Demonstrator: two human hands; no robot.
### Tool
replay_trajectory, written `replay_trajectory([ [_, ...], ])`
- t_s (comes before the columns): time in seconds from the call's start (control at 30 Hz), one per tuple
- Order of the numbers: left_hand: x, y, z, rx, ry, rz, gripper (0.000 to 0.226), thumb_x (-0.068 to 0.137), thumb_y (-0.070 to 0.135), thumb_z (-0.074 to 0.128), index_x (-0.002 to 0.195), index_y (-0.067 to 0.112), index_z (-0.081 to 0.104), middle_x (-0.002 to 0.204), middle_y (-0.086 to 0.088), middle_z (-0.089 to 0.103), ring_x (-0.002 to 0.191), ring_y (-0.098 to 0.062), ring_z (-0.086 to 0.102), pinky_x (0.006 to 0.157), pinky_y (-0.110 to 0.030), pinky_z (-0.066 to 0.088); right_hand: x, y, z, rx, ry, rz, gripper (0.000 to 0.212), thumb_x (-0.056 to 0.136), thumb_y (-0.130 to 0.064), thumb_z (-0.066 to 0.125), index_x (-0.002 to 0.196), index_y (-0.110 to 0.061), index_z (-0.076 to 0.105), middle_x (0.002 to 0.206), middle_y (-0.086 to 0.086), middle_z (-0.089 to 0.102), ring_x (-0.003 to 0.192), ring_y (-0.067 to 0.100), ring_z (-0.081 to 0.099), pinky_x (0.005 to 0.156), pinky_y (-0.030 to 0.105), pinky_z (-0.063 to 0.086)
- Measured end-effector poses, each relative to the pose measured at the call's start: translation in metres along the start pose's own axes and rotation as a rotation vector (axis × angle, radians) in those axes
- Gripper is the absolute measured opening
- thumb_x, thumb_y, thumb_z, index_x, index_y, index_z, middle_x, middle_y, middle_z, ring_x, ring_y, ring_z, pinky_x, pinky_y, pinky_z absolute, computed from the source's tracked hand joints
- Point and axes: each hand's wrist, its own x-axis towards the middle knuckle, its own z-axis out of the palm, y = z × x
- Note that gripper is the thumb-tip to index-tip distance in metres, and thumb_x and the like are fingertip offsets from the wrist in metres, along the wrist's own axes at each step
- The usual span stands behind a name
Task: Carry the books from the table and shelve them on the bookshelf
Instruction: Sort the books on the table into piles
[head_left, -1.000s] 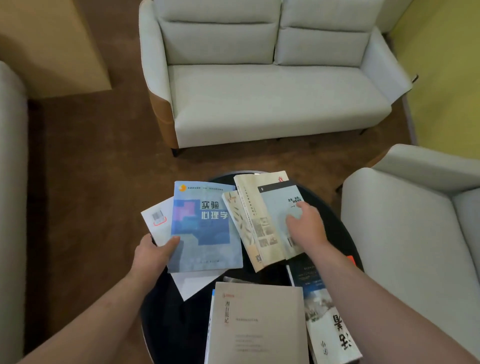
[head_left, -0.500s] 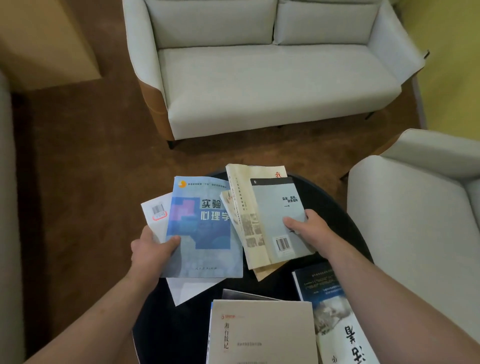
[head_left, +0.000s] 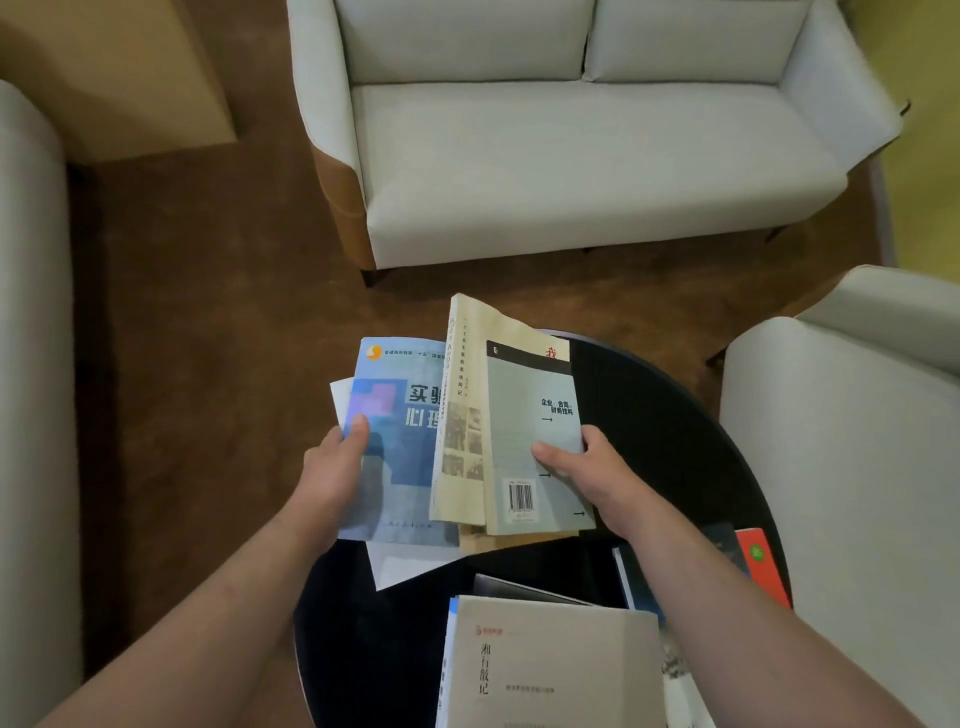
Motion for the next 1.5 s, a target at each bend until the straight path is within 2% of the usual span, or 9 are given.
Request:
replay_trajectory([
  [0.13, -0.013, 0.011, 0.002, 0.068, -0.015, 0.076, 0.033, 0.095, 0.042, 0.058, 0.118, 0.019, 0.060, 0.115, -0.007, 0.068, 0.094, -0.026, 0.070, 0.069, -0.036, 0.058, -0.008, -0.005, 0.007, 0.071, 0.034, -0.085, 0.063, 0.082, -0.021, 0.085, 0.130, -0.028, 0.044, 0.120, 0.001, 0.066, 0.104, 0.021, 0.070, 0.086, 0.043, 0.059],
  [0.23, -0.014, 0.006, 0.001, 0.063, 0.056, 0.138, 0.017, 0.095, 0.029, 0.060, 0.106, 0.017, 0.065, 0.102, -0.009, 0.072, 0.090, -0.028, 0.071, 0.078, -0.046, 0.061, -0.015, -0.018, 0.015, -0.006, 0.027, -0.127, 0.063, 0.084, -0.019, 0.083, 0.130, -0.029, 0.041, 0.117, -0.005, 0.063, 0.101, 0.015, 0.067, 0.072, 0.032, 0.055],
  [0.43, -0.018, 0.016, -0.012, -0.238, -0.016, -0.089, 0.027, 0.096, 0.029, 0.053, 0.086, 0.006, 0.063, 0.089, -0.018, 0.071, 0.075, -0.028, 0.065, 0.068, -0.038, 0.052, -0.020, -0.033, 0.028, -0.051, -0.061, -0.075, 0.046, 0.089, -0.028, 0.078, 0.124, -0.028, 0.048, 0.113, -0.005, 0.068, 0.097, 0.017, 0.070, 0.071, 0.033, 0.056],
  [0.63, -0.006, 0.013, -0.016, -0.181, -0.154, -0.035, 0.018, 0.093, 0.015, 0.067, 0.107, 0.004, 0.066, 0.102, -0.016, 0.076, 0.082, -0.026, 0.074, 0.069, -0.037, 0.059, -0.018, -0.029, 0.002, 0.175, -0.217, 0.063, 0.029, 0.098, -0.032, 0.065, 0.125, -0.021, 0.065, 0.111, 0.009, 0.079, 0.099, 0.031, 0.077, 0.086, 0.049, 0.060],
  [0.9, -0.011, 0.015, -0.001, 0.134, 0.010, 0.106, 0.037, 0.082, 0.022, 0.080, 0.103, 0.008, 0.054, 0.099, -0.007, 0.066, 0.087, -0.021, 0.068, 0.062, -0.032, 0.054, -0.014, -0.013, -0.002, 0.397, -0.227, 0.144, 0.036, 0.097, -0.026, 0.064, 0.131, -0.016, 0.063, 0.119, 0.016, 0.075, 0.110, 0.038, 0.072, 0.090, 0.052, 0.058],
  [1.03, -0.017, 0.015, -0.006, -0.088, -0.048, 0.107, 0.031, 0.095, 0.039, 0.065, 0.096, 0.011, 0.053, 0.103, -0.007, 0.064, 0.086, -0.018, 0.063, 0.075, -0.037, 0.051, -0.018, -0.027, 0.023, 0.232, -0.260, 0.026, 0.029, 0.097, -0.018, 0.066, 0.126, -0.022, 0.064, 0.115, 0.008, 0.078, 0.106, 0.031, 0.075, 0.091, 0.051, 0.059],
  [1.17, -0.023, 0.014, -0.003, -0.272, -0.018, 0.131, 0.048, 0.101, 0.046, 0.045, 0.137, 0.014, 0.045, 0.138, -0.008, 0.058, 0.112, -0.022, 0.064, 0.083, -0.038, 0.054, -0.017, -0.039, 0.041, 0.038, -0.314, -0.034, 0.023, 0.100, -0.026, 0.063, 0.123, -0.028, 0.064, 0.116, 0.000, 0.077, 0.103, 0.022, 0.074, 0.082, 0.038, 0.057],
  [1.4, -0.026, -0.002, 0.007, -0.279, -0.162, 0.312, 0.059, 0.094, 0.068, 0.038, 0.149, 0.054, 0.025, 0.155, 0.003, 0.042, 0.136, -0.028, 0.050, 0.102, -0.061, 0.047, -0.011, -0.046, 0.073, 0.263, -0.250, -0.089, 0.034, 0.106, -0.035, 0.050, 0.139, -0.043, 0.048, 0.122, -0.002, 0.073, 0.107, 0.023, 0.074, 0.085, 0.046, 0.061],
  [1.5, -0.039, 0.005, 0.007, -0.318, -0.159, 0.320, 0.045, 0.103, 0.037, 0.047, 0.145, 0.045, 0.036, 0.139, 0.008, 0.058, 0.122, -0.020, 0.064, 0.087, -0.045, 0.060, -0.005, -0.045, 0.073, 0.252, -0.273, -0.090, 0.042, 0.106, -0.035, 0.049, 0.147, -0.041, 0.042, 0.126, -0.002, 0.072, 0.113, 0.023, 0.072, 0.097, 0.051, 0.057],
])
